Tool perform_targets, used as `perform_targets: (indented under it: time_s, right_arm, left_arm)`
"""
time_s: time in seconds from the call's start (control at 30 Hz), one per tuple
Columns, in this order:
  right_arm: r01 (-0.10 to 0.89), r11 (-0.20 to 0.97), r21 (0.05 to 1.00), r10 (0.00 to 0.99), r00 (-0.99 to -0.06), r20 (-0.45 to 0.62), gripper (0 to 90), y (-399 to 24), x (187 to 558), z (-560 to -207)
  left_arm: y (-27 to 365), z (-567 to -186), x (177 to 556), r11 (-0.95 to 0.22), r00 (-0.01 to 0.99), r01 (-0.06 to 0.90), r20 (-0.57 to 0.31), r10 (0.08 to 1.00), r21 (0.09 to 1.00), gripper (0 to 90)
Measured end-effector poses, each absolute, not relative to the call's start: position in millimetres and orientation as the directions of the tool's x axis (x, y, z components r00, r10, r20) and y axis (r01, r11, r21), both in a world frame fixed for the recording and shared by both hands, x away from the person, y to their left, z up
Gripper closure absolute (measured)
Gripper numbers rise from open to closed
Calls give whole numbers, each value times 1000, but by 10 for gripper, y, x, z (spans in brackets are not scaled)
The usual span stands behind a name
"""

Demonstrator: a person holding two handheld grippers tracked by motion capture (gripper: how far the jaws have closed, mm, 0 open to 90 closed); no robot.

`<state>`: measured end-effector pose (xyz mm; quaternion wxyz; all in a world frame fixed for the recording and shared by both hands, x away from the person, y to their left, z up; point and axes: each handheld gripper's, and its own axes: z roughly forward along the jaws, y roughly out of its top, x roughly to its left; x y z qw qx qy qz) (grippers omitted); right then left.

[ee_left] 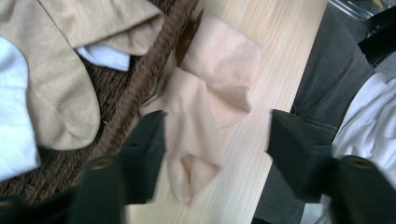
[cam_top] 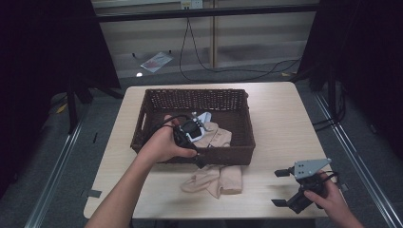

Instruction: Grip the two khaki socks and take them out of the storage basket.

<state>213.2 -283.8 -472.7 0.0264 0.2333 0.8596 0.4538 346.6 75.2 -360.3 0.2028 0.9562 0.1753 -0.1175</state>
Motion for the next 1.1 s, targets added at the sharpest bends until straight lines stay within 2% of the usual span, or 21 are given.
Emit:
perform_targets:
  time_s: [0.1, 0.27, 0.37, 0.8, 1.1]
  right_arm:
    - [376, 481, 792, 425, -890, 165, 15, -2834, 2132, -4726]
    - [376, 482, 792, 425, -890, 164, 15, -2832, 2132, -4727]
    - [376, 481, 792, 424, -890, 165, 15, -2834, 2132, -4725]
    - [377, 481, 792, 427, -889, 164, 15, -2834, 2128, -4724]
    - [376, 482, 791, 423, -891, 165, 15, -2829, 2127, -4725]
  left_arm:
    - [804, -3616, 3456, -854, 913, 386, -277, 299, 350, 281]
    - [879, -3642, 3406, -840, 914, 392, -261, 310, 376, 150]
    - [929, -3688, 3369, -836, 919, 383, -252, 303, 393, 109]
    - [1053, -3863, 3184, -818, 934, 353, -218, 282, 455, 48]
    - [1146, -4092, 3066, -795, 934, 354, -219, 281, 492, 47]
